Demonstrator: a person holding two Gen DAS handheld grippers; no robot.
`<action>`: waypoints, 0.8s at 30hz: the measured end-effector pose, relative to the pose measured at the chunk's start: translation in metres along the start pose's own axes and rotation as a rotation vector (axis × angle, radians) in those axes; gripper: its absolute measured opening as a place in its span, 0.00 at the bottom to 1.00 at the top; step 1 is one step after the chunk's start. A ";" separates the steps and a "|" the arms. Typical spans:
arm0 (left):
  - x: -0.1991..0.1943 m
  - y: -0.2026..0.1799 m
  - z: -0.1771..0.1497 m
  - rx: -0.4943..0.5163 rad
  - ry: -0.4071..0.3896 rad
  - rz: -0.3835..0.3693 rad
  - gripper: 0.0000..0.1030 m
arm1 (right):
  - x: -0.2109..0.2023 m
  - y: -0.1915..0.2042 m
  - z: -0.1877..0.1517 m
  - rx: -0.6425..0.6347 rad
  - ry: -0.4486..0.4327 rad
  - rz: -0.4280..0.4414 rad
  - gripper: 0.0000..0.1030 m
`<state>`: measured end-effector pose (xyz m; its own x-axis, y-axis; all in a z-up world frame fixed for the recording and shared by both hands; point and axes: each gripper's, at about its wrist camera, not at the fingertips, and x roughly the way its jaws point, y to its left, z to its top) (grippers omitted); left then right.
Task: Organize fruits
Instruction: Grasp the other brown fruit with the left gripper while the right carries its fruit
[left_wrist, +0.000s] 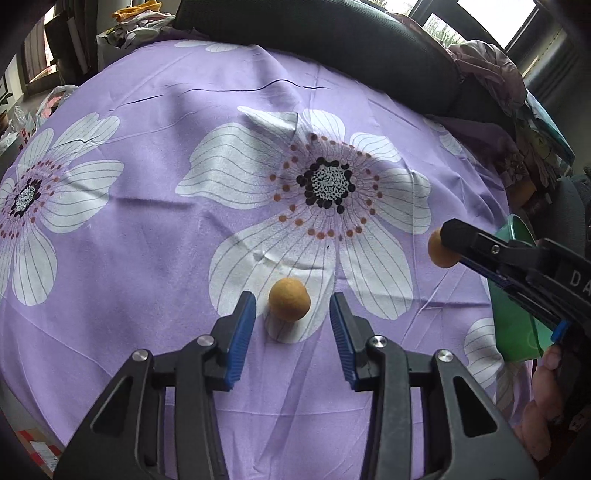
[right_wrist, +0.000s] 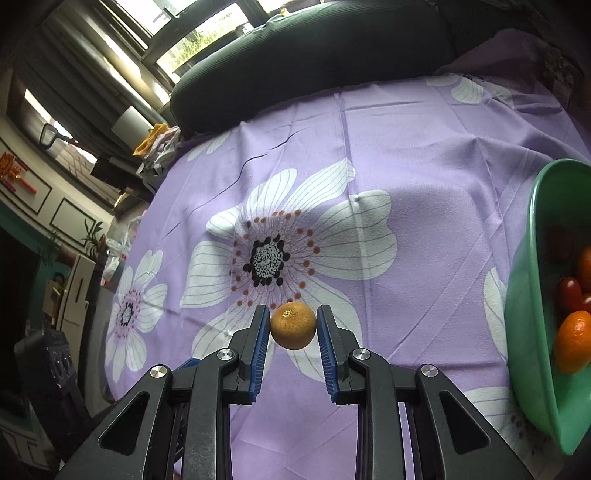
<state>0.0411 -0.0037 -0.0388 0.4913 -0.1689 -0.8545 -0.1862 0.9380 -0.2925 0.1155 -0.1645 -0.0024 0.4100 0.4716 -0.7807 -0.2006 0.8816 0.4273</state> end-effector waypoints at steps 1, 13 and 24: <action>0.006 0.000 0.000 0.000 0.017 -0.010 0.39 | -0.002 -0.002 0.001 0.006 -0.007 -0.001 0.26; 0.018 0.006 0.001 -0.019 -0.020 0.003 0.23 | -0.016 -0.020 0.004 0.050 -0.039 0.007 0.26; -0.006 -0.005 0.001 0.013 -0.106 -0.039 0.11 | -0.024 -0.025 0.005 0.056 -0.063 0.015 0.26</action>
<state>0.0403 -0.0075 -0.0320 0.5854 -0.1727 -0.7922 -0.1543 0.9354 -0.3180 0.1149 -0.1981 0.0078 0.4629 0.4810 -0.7446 -0.1574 0.8712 0.4649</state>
